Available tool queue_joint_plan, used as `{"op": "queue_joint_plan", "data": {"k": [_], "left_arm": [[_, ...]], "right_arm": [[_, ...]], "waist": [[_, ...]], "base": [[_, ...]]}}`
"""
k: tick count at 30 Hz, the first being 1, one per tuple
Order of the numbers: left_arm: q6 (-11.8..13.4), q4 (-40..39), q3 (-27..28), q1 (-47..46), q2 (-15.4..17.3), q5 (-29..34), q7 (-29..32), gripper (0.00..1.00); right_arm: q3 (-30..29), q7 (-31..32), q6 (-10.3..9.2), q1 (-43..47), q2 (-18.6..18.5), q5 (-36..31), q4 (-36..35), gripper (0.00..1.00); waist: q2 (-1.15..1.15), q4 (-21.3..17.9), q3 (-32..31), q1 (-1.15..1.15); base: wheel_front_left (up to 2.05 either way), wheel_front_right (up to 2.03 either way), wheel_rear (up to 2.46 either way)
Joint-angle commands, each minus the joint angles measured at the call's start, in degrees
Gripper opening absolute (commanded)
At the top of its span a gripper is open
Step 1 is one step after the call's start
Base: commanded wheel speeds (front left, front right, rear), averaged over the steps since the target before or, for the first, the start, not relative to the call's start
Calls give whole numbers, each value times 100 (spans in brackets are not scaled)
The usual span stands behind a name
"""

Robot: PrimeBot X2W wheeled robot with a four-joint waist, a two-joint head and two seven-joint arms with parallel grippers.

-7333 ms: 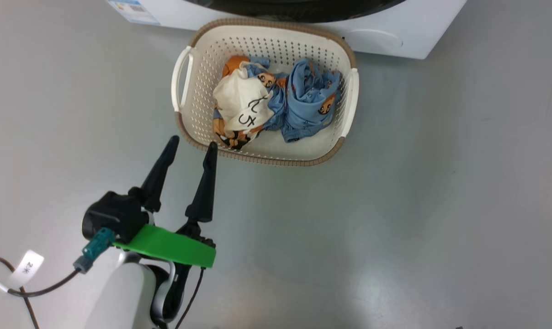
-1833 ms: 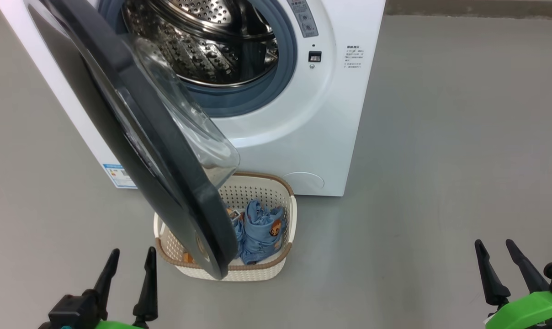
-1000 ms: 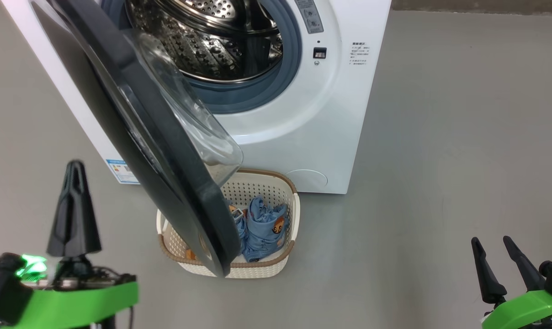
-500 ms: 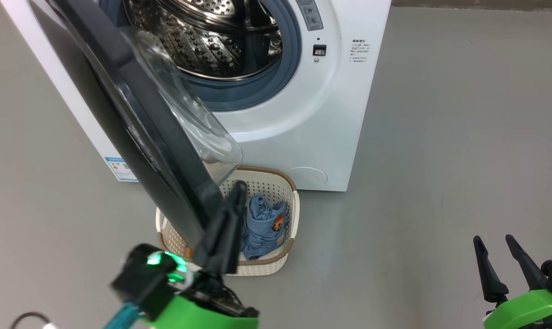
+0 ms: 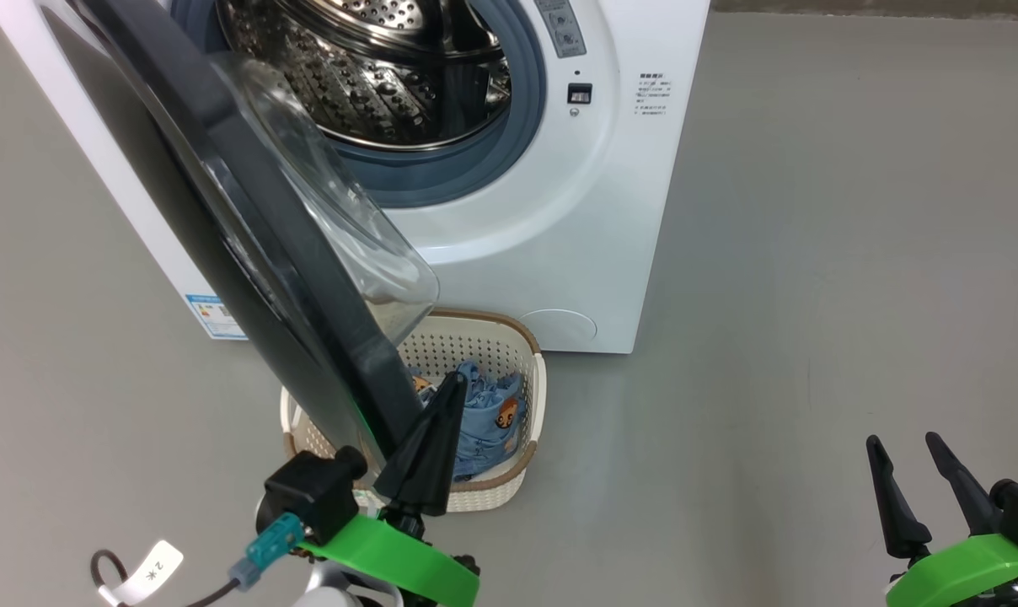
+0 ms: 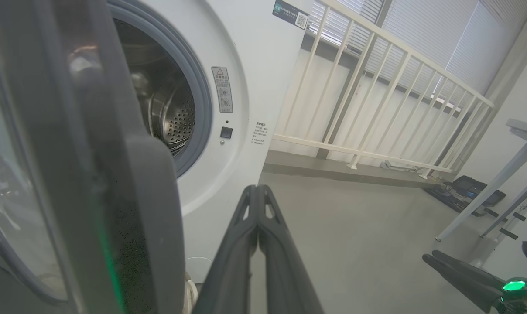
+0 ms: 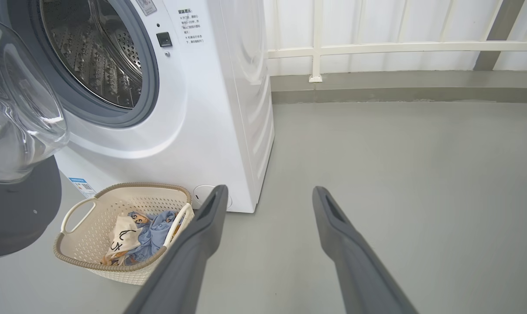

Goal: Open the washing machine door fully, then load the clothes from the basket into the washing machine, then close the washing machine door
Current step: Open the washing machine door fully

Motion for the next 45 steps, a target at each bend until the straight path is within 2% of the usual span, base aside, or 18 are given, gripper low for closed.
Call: {"op": "queue_joint_plan", "data": {"k": [1, 21, 31, 45], "left_arm": [[4, -37, 201, -258, 32, -65, -32, 0], [-89, 674, 711, -367, 31, -266, -32, 0], [-108, 616, 984, -137, 31, -187, -32, 0], [-51, 270, 1222, 402, 31, 105, -32, 0]], "right_arm": [[128, -69, 9, -44, -80, -38, -144, 100], [145, -69, 9, -96, -109, -13, -193, 100], [132, -69, 9, -93, -145, -14, -247, 100], [143, -69, 9, -44, -191, 4, -272, 100]], "waist": [[0, -4, -6, 0], [0, 94, 39, 0], [0, 299, 45, 0], [0, 801, 21, 0]], "base": [[0, 0, 0], [0, 0, 0], [0, 0, 0], [0, 0, 0]]}}
